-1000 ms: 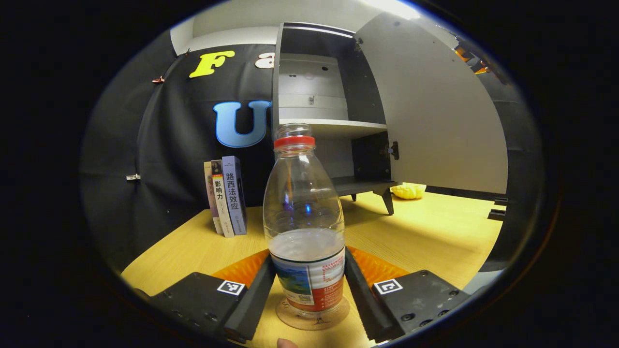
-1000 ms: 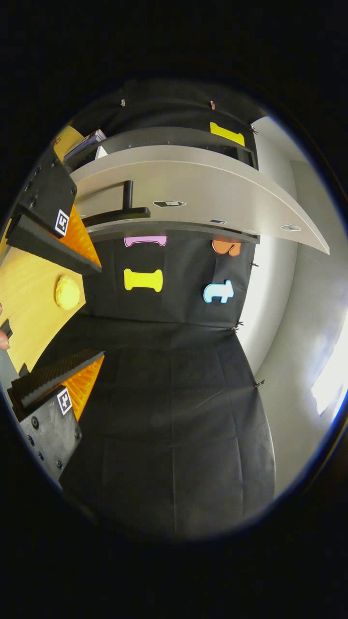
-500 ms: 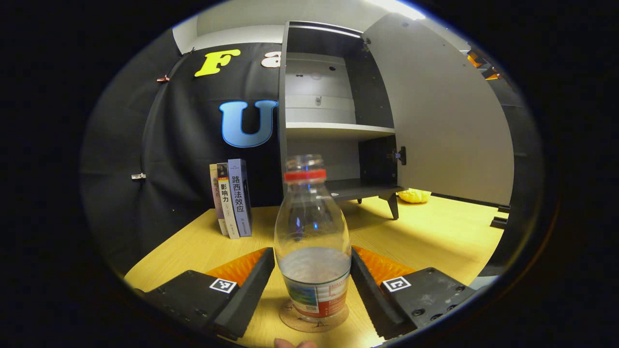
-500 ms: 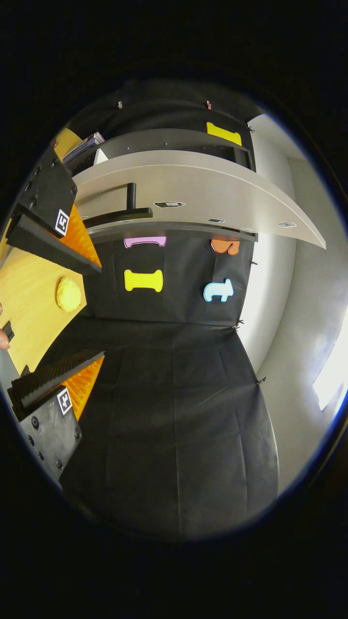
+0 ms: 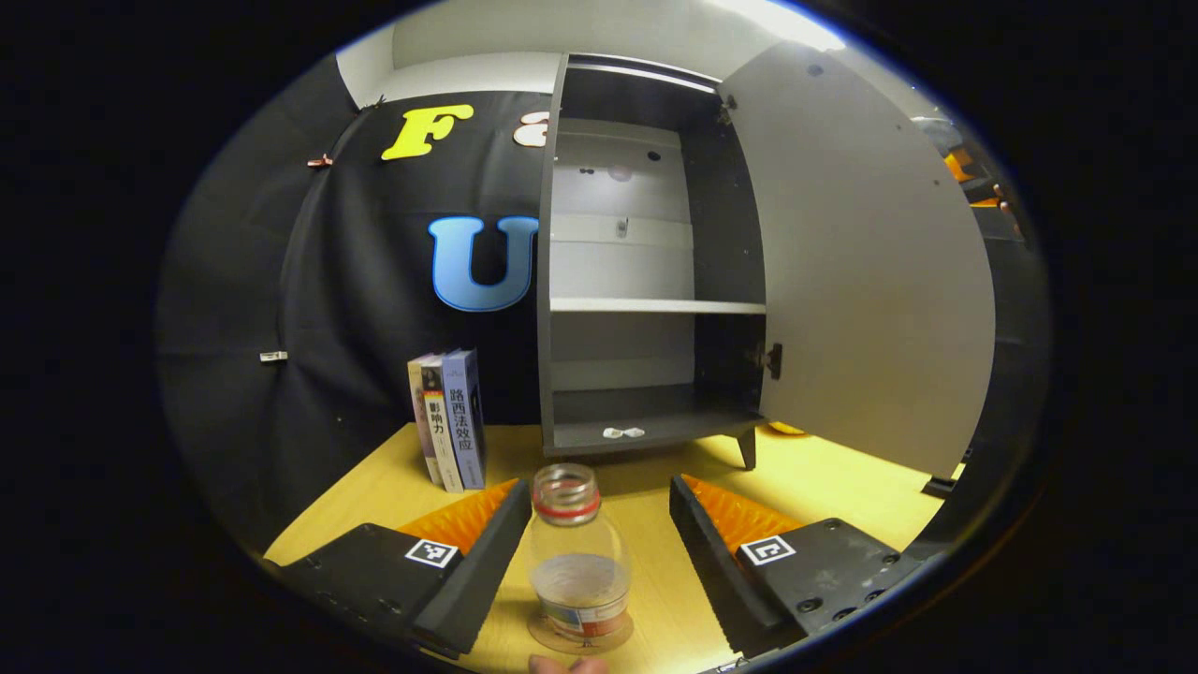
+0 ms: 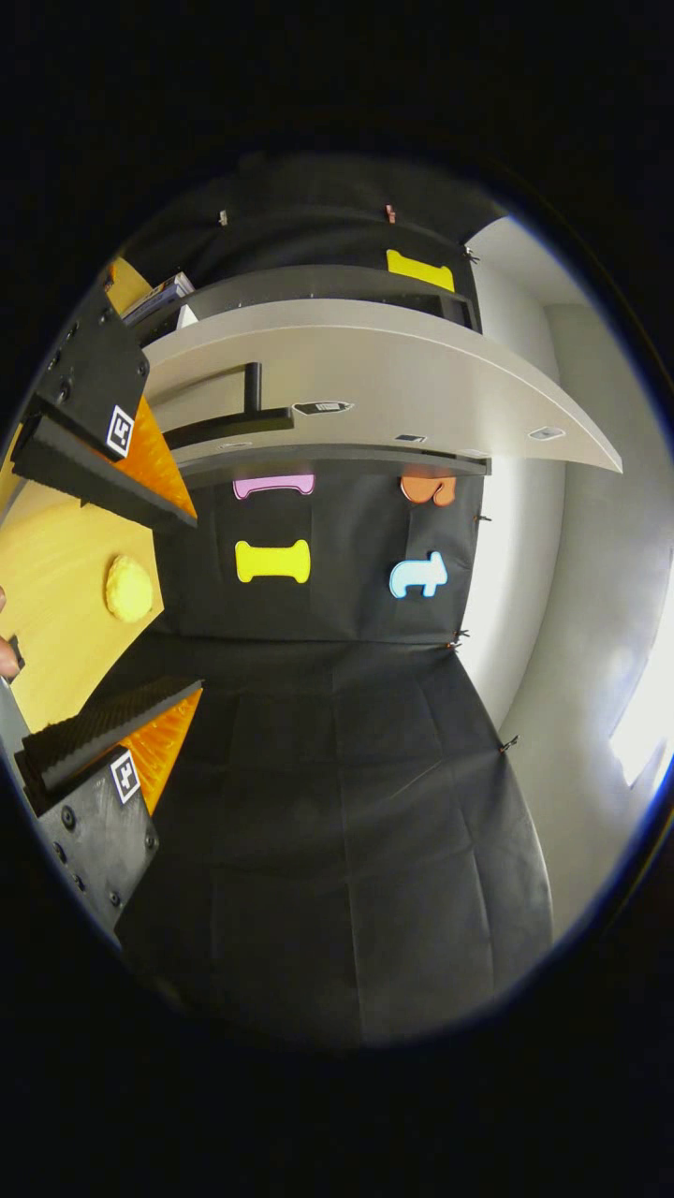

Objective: Open the cabinet door with the right hand, grasp the bottle in the cabinet with the left hand and place it on the coaster, then close the cabinet door with the right hand.

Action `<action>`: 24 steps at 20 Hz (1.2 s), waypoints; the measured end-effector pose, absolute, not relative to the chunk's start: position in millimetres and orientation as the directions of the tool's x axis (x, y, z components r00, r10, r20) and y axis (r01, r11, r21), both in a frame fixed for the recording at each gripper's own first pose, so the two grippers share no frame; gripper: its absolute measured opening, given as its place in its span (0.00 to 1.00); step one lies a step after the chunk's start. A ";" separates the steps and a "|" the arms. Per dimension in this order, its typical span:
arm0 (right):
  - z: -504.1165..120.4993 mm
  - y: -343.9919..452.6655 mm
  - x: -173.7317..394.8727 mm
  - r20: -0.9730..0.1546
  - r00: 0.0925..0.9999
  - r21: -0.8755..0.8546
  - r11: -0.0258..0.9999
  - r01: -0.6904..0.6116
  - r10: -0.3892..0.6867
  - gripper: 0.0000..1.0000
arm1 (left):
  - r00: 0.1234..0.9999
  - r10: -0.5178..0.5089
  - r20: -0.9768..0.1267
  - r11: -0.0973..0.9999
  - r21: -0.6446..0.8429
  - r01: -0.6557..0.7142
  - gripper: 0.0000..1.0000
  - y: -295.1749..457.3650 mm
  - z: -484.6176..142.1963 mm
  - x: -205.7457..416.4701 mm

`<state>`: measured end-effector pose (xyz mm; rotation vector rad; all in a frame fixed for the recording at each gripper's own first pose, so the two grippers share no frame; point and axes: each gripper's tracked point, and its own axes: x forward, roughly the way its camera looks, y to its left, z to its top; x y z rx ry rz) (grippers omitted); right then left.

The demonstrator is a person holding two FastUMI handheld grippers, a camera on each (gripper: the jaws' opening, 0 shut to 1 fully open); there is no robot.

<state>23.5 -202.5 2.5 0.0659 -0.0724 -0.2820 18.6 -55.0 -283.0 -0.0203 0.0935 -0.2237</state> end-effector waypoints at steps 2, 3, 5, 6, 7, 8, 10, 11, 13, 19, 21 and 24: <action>2.9 -202.3 29.5 0.064 0.962 0.080 0.962 0.260 -0.265 0.97 | 0.977 -0.205 -0.064 0.979 -0.018 0.204 0.94 -54.2 -251.6 17.8; 1.9 -204.5 32.1 0.058 0.962 0.083 0.962 0.261 -0.266 0.97 | 0.979 -0.195 -0.053 0.981 -0.013 0.195 0.94 -53.2 -237.4 17.3; 2.0 -207.8 35.5 0.055 0.962 0.087 0.961 0.261 -0.266 0.97 | 0.982 -0.182 -0.046 0.983 -0.010 0.182 0.94 -51.6 -210.7 16.0; 2.4 -208.7 38.7 0.054 0.962 0.082 0.962 0.261 -0.266 0.97 | 0.983 -0.175 -0.046 0.985 -0.007 0.175 0.94 -50.9 -197.0 15.7; 2.7 -209.6 41.3 0.055 0.963 0.077 0.963 0.259 -0.263 0.97 | 0.984 -0.174 -0.051 0.985 -0.012 0.173 0.94 -49.5 -185.6 15.3; 3.6 -209.1 43.6 0.054 0.964 0.075 0.964 0.255 -0.260 0.97 | 0.982 -0.178 -0.059 0.984 -0.032 0.177 0.94 -50.6 -173.9 14.8; 7.0 -206.9 48.0 0.050 0.969 0.073 0.969 0.237 -0.241 0.97 | 0.980 -0.182 -0.076 0.979 -0.104 0.174 0.94 -50.2 -151.6 12.7; 10.1 -203.4 50.0 0.051 0.973 0.073 0.973 0.221 -0.225 0.97 | 0.981 -0.177 -0.081 0.977 -0.138 0.165 0.94 -49.3 -139.9 11.7; 13.6 -196.3 52.7 0.052 0.979 0.074 0.978 0.195 -0.199 0.97 | 0.984 -0.156 -0.085 0.976 -0.169 0.140 0.94 -42.2 -118.0 12.2; 13.4 -193.8 50.8 0.049 0.977 0.075 0.976 0.205 -0.209 0.95 | 0.990 -0.096 -0.103 0.992 -0.097 0.086 0.95 -18.4 -97.5 22.6; 10.3 -187.7 52.0 0.032 0.978 0.078 0.976 0.201 -0.204 0.95 | 0.991 -0.081 -0.111 0.994 -0.082 0.072 0.95 -12.9 -98.7 25.6; 7.7 -173.5 52.4 0.010 0.983 0.096 0.979 0.181 -0.183 0.94 | 0.991 -0.076 -0.114 0.995 -0.071 0.068 0.95 -8.4 -100.2 27.9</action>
